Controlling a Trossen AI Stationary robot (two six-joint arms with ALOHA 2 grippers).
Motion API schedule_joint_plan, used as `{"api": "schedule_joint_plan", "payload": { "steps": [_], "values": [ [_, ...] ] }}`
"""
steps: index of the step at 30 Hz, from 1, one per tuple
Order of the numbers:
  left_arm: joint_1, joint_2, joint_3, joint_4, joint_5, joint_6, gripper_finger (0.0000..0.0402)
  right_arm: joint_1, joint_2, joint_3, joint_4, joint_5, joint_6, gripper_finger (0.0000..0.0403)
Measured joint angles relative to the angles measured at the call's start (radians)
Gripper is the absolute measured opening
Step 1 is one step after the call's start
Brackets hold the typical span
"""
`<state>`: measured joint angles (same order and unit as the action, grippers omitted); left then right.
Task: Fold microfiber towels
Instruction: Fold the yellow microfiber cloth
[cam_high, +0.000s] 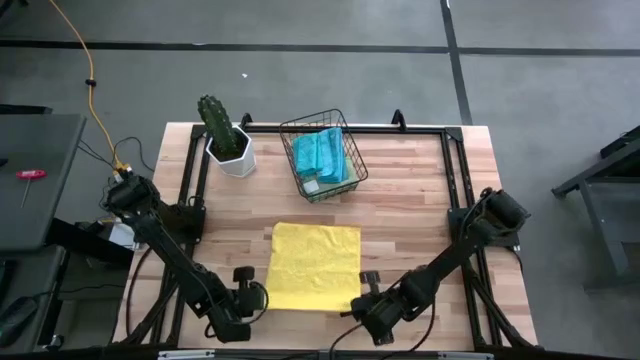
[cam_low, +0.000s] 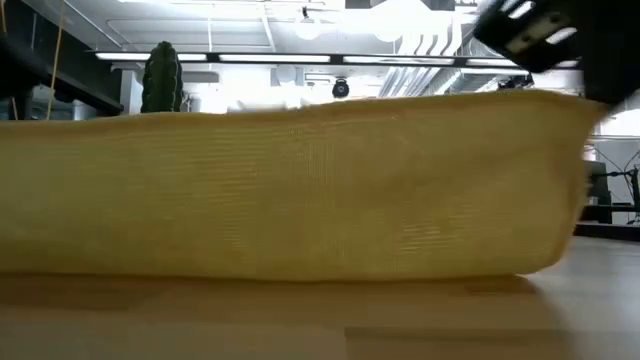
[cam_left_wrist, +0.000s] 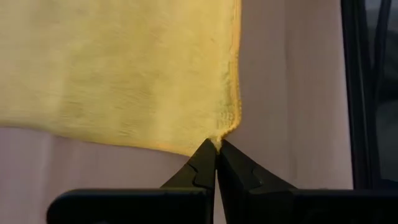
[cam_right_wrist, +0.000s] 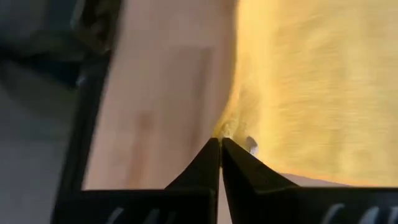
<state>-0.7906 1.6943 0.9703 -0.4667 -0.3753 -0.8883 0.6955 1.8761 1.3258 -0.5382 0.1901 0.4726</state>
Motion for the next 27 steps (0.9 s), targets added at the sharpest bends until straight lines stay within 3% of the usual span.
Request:
{"api": "schedule_joint_plan", "payload": {
  "steps": [11,19,27],
  "values": [
    [0.113,-0.198,0.001,-0.279,-0.352,-0.013,0.0000,-0.091,-0.031,0.000,-0.212,0.182,0.106,0.0000],
    [0.263,-0.192,-0.030,-0.373,-0.287,0.029,0.0000,-0.165,-0.031,-0.001,-0.241,0.223,0.111,0.0000],
    [0.363,-0.183,-0.069,-0.352,-0.316,0.029,0.0000,-0.240,-0.031,-0.001,-0.341,0.298,0.210,0.0000]
  ]
}}
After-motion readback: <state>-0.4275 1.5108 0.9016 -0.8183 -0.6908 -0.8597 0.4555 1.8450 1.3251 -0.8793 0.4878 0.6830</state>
